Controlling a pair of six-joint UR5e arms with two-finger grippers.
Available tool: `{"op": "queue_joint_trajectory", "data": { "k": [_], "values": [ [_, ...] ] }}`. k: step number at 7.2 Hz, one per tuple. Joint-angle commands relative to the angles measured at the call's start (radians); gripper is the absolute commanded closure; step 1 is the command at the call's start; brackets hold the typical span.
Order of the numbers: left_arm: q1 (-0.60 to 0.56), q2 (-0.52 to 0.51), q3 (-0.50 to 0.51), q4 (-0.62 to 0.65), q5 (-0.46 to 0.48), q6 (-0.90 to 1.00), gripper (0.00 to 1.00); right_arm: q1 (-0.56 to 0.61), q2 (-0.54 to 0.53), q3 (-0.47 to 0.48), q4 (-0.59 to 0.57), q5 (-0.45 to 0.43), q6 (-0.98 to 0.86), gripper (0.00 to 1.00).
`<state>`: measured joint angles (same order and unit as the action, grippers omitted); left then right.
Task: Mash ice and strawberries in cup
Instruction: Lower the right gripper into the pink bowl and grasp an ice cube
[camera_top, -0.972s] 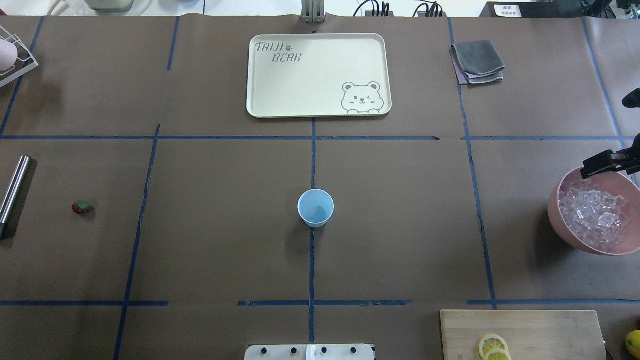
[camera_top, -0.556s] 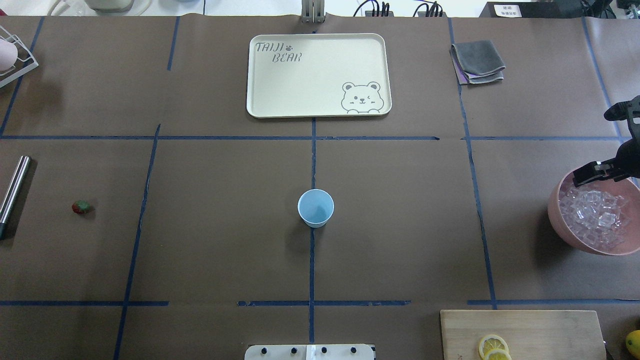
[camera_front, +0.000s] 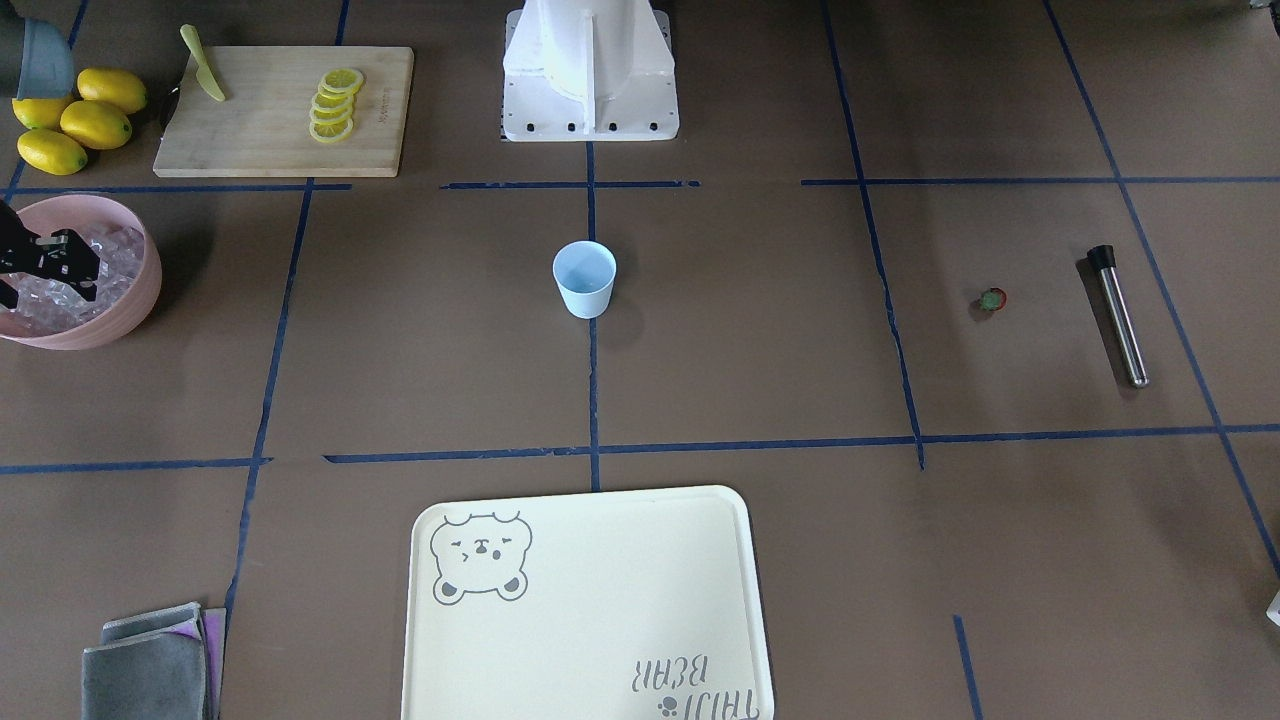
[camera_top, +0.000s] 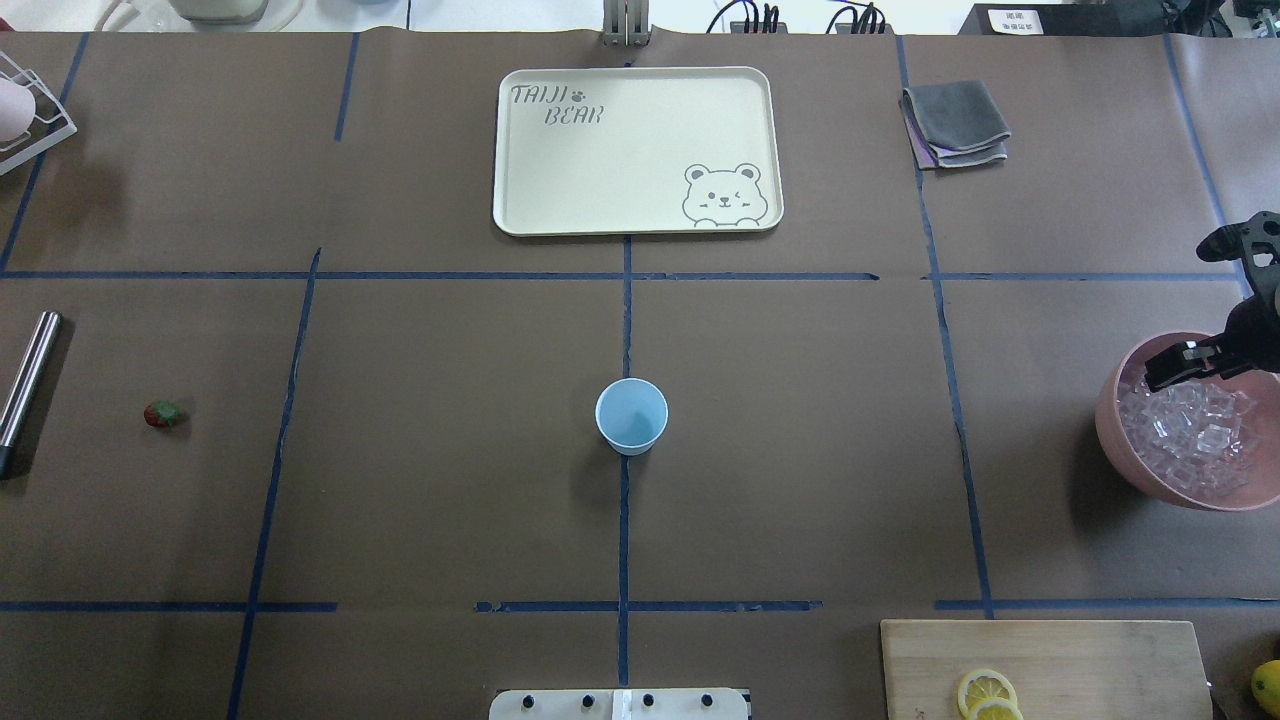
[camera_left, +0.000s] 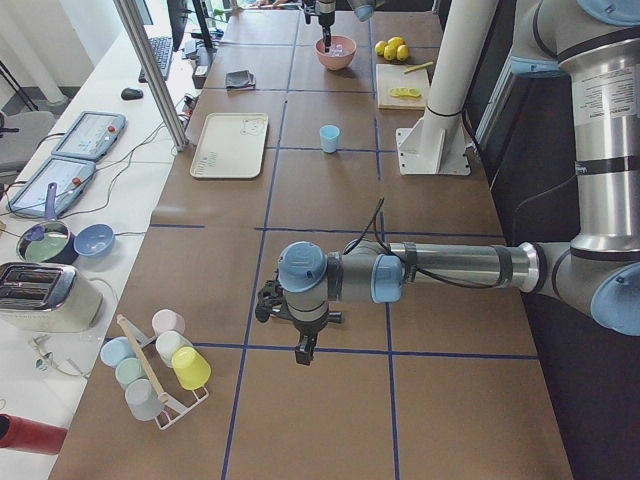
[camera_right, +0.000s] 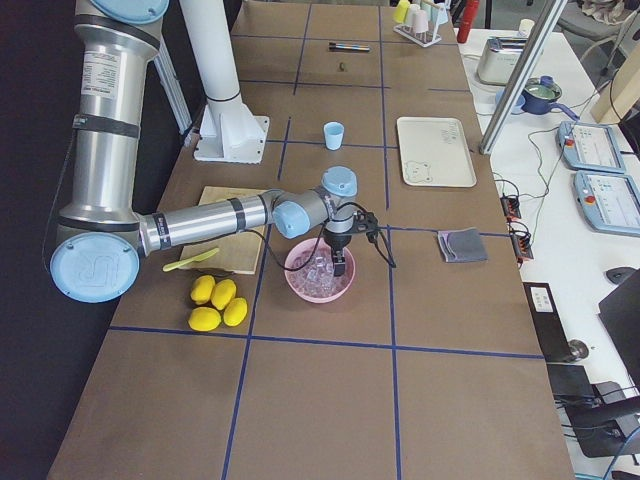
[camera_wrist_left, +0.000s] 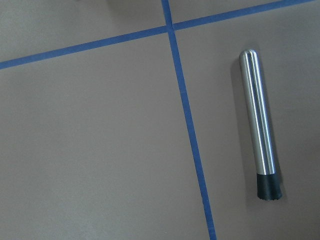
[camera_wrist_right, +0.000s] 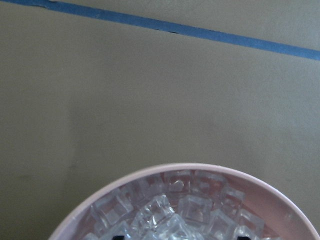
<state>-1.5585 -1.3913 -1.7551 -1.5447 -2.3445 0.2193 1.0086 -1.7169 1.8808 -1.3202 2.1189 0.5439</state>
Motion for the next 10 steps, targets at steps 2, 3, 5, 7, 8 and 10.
{"op": "queue_joint_trajectory", "data": {
  "k": [2, 3, 5, 7, 8, 10],
  "values": [
    [0.000, 0.000, -0.001, 0.000, -0.001, 0.000, 0.00, -0.007, -0.012, -0.002, -0.004, 0.004, -0.004, 0.27],
    [0.000, 0.000, -0.001, 0.000, -0.001, 0.000, 0.00, -0.010, -0.019, -0.002, -0.002, 0.004, -0.004, 0.33],
    [0.000, 0.000, -0.001, -0.002, -0.001, 0.000, 0.00, -0.010, -0.018, 0.000, -0.004, 0.016, -0.002, 0.67],
    [0.000, 0.000, -0.001, -0.002, -0.001, 0.000, 0.00, -0.008, -0.018, 0.006, -0.007, 0.026, -0.002, 0.92],
    [0.000, 0.000, -0.001, -0.002, -0.001, 0.000, 0.00, -0.007, -0.015, 0.023, -0.011, 0.027, -0.004, 0.96],
    [0.000, 0.000, -0.001, -0.003, -0.004, 0.000, 0.00, 0.057, 0.016, 0.108, -0.004, 0.029, -0.004, 0.95]
  ]
}}
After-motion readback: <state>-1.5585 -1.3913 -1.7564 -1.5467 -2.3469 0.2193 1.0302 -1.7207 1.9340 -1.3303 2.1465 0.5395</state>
